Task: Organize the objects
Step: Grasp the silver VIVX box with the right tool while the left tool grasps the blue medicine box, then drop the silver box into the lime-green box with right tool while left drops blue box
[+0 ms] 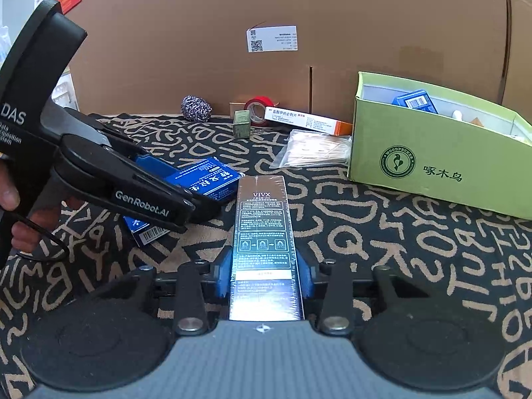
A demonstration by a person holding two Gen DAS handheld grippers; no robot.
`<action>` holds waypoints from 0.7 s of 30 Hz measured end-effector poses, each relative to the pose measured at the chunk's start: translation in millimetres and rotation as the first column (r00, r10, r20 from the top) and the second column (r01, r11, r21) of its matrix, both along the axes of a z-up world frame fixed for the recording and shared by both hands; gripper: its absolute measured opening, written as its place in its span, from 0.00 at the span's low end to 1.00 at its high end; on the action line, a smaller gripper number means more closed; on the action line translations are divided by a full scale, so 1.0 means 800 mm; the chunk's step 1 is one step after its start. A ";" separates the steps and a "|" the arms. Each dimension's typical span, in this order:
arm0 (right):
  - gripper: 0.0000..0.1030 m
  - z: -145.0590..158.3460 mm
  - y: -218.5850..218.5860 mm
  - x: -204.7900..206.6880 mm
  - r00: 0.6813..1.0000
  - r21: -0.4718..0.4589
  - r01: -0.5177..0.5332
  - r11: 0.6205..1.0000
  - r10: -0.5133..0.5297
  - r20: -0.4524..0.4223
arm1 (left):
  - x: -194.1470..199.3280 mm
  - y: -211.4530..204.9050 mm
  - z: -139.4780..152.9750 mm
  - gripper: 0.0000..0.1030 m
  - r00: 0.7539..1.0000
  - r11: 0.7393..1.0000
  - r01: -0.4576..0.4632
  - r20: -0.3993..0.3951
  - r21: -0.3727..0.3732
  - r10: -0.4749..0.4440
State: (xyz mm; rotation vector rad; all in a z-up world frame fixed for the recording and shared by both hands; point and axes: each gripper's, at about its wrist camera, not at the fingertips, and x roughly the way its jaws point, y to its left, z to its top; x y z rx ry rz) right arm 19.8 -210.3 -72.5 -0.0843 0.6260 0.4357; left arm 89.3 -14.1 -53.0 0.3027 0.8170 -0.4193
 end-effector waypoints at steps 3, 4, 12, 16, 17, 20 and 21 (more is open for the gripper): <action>0.42 0.002 -0.006 -0.005 1.000 0.014 0.011 1.000 -0.011 0.004 | -0.006 -0.006 0.004 0.54 1.000 1.000 0.011 0.010 -0.001 -0.011; 0.42 0.004 -0.009 -0.007 1.000 0.021 0.016 1.000 -0.016 0.005 | -0.008 -0.006 0.007 0.54 1.000 1.000 0.014 0.010 -0.012 -0.014; 0.42 0.037 -0.049 -0.019 0.993 0.076 0.086 0.993 -0.092 0.079 | -0.018 -0.020 0.057 0.54 0.995 0.996 0.044 0.095 -0.078 -0.036; 0.42 0.056 -0.074 -0.016 0.982 0.097 0.123 0.988 -0.135 0.132 | -0.016 -0.041 0.085 0.54 0.988 0.990 0.079 0.144 -0.118 -0.062; 0.42 0.061 -0.080 -0.015 0.978 0.097 0.134 0.986 -0.147 0.146 | -0.014 -0.048 0.091 0.54 0.986 0.988 0.086 0.153 -0.129 -0.066; 0.42 0.075 -0.099 -0.009 0.964 0.100 0.174 0.980 -0.190 0.188 | -0.003 -0.069 0.106 0.54 0.982 0.981 0.110 0.168 -0.162 -0.082; 0.42 0.079 -0.106 -0.007 0.958 0.102 0.189 0.977 -0.206 0.201 | 0.001 -0.078 0.111 0.54 0.981 0.978 0.116 0.172 -0.174 -0.086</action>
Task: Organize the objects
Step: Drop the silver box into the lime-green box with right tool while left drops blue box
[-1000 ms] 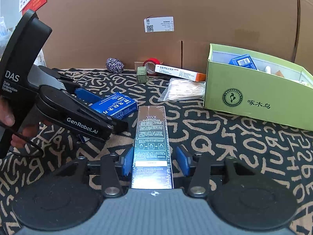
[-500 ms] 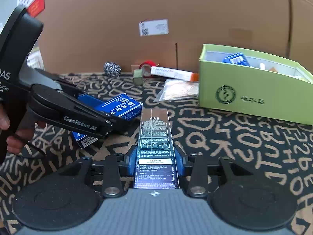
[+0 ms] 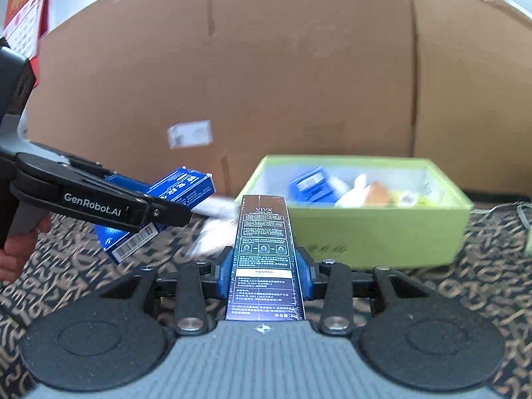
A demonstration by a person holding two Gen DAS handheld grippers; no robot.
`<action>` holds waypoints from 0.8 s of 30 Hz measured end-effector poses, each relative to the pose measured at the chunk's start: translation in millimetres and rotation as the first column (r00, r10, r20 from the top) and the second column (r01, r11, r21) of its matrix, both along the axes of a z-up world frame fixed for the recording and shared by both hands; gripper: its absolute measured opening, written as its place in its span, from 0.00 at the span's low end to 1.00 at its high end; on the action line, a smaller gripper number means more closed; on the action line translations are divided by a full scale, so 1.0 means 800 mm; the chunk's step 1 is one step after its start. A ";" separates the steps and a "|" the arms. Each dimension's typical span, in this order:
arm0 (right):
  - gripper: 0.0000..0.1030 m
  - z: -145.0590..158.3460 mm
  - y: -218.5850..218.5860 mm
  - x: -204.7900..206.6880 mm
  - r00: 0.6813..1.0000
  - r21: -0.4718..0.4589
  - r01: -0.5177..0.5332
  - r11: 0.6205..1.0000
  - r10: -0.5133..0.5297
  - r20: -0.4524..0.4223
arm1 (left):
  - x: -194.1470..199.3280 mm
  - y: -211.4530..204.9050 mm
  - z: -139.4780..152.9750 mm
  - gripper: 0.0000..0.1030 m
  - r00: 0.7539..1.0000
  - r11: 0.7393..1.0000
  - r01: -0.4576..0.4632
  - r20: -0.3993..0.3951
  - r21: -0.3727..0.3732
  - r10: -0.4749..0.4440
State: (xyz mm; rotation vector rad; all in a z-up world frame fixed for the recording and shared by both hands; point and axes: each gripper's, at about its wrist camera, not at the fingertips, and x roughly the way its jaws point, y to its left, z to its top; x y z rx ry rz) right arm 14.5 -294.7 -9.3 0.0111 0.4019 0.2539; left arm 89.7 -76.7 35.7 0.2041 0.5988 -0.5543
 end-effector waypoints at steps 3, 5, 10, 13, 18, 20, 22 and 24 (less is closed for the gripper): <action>0.42 0.010 -0.019 0.013 0.998 -0.007 0.052 0.999 -0.051 0.035 | 0.013 -0.027 0.011 0.54 1.000 0.999 0.012 -0.003 -0.042 -0.012; 0.42 0.013 -0.032 0.025 0.995 -0.005 0.085 0.996 -0.085 0.045 | 0.024 -0.045 0.018 0.54 1.000 0.997 0.022 -0.007 -0.068 -0.023; 0.42 0.015 -0.063 0.064 0.987 0.018 0.151 0.988 -0.152 0.046 | 0.054 -0.095 0.023 0.55 1.000 0.996 0.022 -0.012 -0.090 -0.023; 0.42 0.015 -0.075 0.089 0.984 0.024 0.171 0.985 -0.171 0.048 | 0.080 -0.122 0.024 0.55 1.000 0.995 0.015 -0.019 -0.095 -0.017; 0.42 0.012 -0.088 0.132 0.975 0.012 0.209 0.978 -0.209 0.068 | 0.126 -0.158 0.018 0.55 0.999 0.995 -0.020 -0.038 -0.093 0.016; 0.42 0.009 -0.093 0.148 0.971 0.013 0.228 0.973 -0.229 0.073 | 0.139 -0.169 0.012 0.55 0.999 0.995 -0.032 -0.047 -0.093 0.028; 0.42 0.005 -0.098 0.163 0.969 0.021 0.234 0.972 -0.235 0.075 | 0.150 -0.179 0.004 0.54 0.998 0.995 -0.037 -0.051 -0.090 0.032; 0.42 -0.003 -0.101 0.176 0.972 0.033 0.223 0.974 -0.225 0.068 | 0.158 -0.186 -0.005 0.59 0.998 0.995 -0.048 -0.040 -0.084 0.045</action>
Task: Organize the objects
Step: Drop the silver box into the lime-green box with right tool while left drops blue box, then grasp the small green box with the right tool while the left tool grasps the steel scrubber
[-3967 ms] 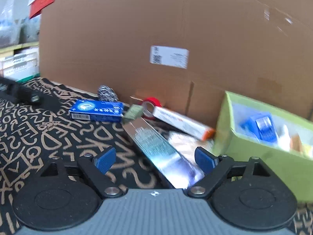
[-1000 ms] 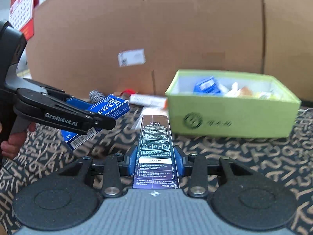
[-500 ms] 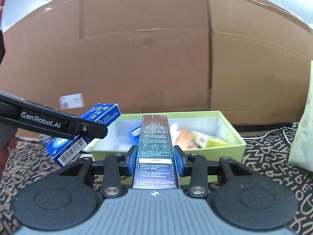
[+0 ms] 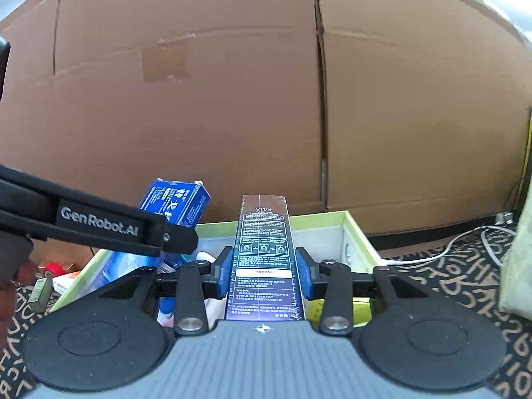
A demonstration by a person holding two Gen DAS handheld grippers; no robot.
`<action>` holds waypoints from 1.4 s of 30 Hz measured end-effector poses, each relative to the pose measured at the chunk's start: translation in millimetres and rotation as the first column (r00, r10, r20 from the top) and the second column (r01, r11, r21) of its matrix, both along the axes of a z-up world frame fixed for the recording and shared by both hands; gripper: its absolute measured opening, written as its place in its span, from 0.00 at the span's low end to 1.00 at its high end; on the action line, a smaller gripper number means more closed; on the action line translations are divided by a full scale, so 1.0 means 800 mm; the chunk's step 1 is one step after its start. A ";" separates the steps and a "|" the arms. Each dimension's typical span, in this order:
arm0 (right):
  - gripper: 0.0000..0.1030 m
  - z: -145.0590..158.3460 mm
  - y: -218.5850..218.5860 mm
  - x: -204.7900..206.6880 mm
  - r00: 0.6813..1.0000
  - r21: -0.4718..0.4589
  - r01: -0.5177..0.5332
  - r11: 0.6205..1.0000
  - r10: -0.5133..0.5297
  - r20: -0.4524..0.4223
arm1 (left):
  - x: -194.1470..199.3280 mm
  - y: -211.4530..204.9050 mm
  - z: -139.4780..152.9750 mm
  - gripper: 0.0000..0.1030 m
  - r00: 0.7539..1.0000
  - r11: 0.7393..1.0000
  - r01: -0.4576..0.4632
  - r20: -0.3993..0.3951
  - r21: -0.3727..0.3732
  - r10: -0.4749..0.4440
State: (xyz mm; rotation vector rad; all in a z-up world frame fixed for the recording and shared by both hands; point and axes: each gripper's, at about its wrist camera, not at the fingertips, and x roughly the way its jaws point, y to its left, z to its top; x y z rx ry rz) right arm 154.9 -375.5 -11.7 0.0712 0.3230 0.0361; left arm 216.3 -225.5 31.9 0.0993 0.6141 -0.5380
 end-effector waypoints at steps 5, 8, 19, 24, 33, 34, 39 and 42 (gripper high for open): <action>0.63 -0.025 -0.001 0.001 1.000 -0.064 -0.004 0.998 0.005 0.013 | 0.005 0.009 -0.025 0.89 1.000 1.000 -0.023 0.001 -0.022 0.023; 0.66 -0.030 -0.006 -0.005 1.000 -0.051 0.006 0.999 -0.005 0.021 | 0.004 0.015 -0.032 0.94 0.999 0.999 -0.035 -0.016 -0.039 0.034; 0.83 -0.010 0.001 -0.055 0.999 -0.031 0.017 0.999 -0.016 0.047 | -0.050 0.051 -0.008 1.00 0.994 0.994 -0.112 0.014 -0.020 0.112; 0.89 -0.009 0.021 -0.090 0.999 -0.041 -0.007 0.999 0.009 0.045 | -0.080 0.080 -0.006 1.00 0.984 0.984 -0.177 -0.020 0.011 0.177; 0.90 -0.029 0.068 -0.130 0.995 -0.030 -0.102 0.994 0.102 -0.015 | -0.127 0.141 -0.019 1.00 0.956 0.953 -0.294 0.004 0.079 0.294; 0.90 -0.032 0.075 -0.132 0.993 -0.029 -0.114 0.993 0.114 -0.023 | -0.131 0.149 -0.021 1.00 0.954 0.951 -0.299 -0.002 0.078 0.300; 0.90 -0.043 0.107 -0.143 0.982 -0.018 -0.181 0.983 0.179 -0.063 | -0.152 0.197 -0.037 1.00 0.943 0.942 -0.330 -0.023 0.054 0.332; 0.90 -0.050 0.130 -0.145 0.971 -0.030 -0.225 0.974 0.222 -0.088 | -0.162 0.229 -0.052 1.00 0.929 0.930 -0.366 -0.040 0.045 0.367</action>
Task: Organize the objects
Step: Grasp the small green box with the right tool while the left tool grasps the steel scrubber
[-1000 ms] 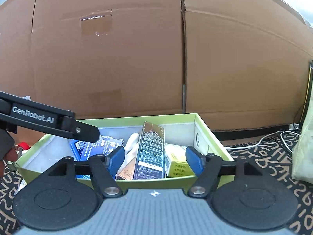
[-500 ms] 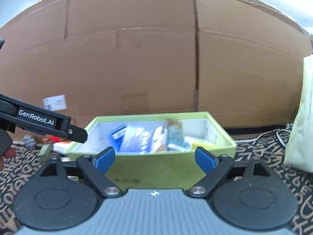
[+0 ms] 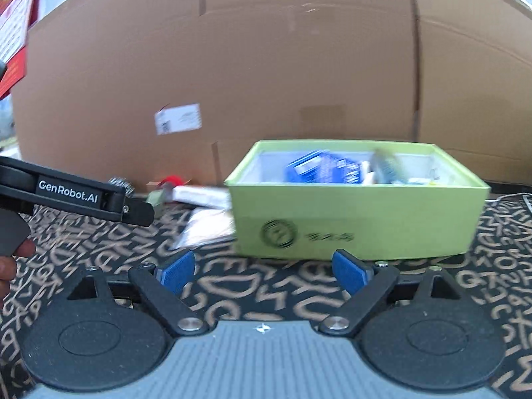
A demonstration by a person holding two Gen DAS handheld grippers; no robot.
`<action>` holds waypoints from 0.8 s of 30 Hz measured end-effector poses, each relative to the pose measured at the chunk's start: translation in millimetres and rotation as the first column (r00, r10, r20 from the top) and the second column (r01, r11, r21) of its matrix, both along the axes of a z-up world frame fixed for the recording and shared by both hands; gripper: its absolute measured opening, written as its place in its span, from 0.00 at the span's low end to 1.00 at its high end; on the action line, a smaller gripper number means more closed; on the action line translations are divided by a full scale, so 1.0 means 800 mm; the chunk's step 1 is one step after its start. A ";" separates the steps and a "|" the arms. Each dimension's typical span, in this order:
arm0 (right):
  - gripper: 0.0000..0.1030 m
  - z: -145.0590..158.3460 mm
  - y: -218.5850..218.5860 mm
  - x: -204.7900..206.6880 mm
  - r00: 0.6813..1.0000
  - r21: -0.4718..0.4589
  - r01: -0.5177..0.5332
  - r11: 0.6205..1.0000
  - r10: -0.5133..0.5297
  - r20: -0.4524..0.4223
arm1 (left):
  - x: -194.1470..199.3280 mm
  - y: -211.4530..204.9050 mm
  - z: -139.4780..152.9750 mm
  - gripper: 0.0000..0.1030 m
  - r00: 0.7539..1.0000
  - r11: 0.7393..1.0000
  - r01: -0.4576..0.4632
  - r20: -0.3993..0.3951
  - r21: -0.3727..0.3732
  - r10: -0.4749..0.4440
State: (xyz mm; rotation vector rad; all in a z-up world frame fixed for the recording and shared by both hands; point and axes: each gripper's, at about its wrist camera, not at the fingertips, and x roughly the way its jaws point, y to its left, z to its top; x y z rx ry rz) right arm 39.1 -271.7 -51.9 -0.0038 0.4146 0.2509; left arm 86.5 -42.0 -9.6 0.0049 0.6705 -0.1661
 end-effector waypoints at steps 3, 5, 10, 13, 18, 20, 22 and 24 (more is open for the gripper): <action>0.90 -0.006 0.022 0.003 0.999 -0.005 -0.041 0.999 0.041 -0.024 | -0.003 0.032 -0.014 1.00 0.999 0.999 -0.042 -0.021 -0.017 0.041; 0.90 -0.011 0.038 0.003 0.997 -0.012 -0.072 0.997 0.071 -0.038 | -0.002 0.053 -0.021 1.00 0.997 0.996 -0.078 -0.029 -0.031 0.077; 0.90 -0.017 0.073 0.007 0.989 -0.040 -0.135 0.990 0.133 -0.058 | 0.012 0.105 -0.032 1.00 0.986 0.984 -0.165 -0.043 -0.073 0.162; 0.90 -0.019 0.092 0.012 0.985 -0.057 -0.165 0.985 0.161 -0.067 | 0.023 0.132 -0.038 1.00 0.977 0.972 -0.210 -0.052 -0.106 0.206; 0.90 -0.023 0.124 0.030 0.977 -0.067 -0.200 0.978 0.194 -0.087 | 0.048 0.158 -0.046 1.00 0.965 0.958 -0.261 -0.052 -0.117 0.256; 0.90 -0.025 0.135 0.037 0.975 -0.069 -0.209 0.975 0.202 -0.096 | 0.063 0.165 -0.048 1.00 0.960 0.952 -0.279 -0.053 -0.122 0.275; 0.90 -0.027 0.145 0.047 0.971 -0.067 -0.221 0.973 0.214 -0.105 | 0.081 0.172 -0.049 1.00 0.956 0.947 -0.293 -0.057 -0.135 0.288; 0.90 -0.028 0.155 0.056 0.969 -0.067 -0.231 0.971 0.223 -0.111 | 0.102 0.178 -0.049 1.00 0.952 0.940 -0.306 -0.062 -0.151 0.300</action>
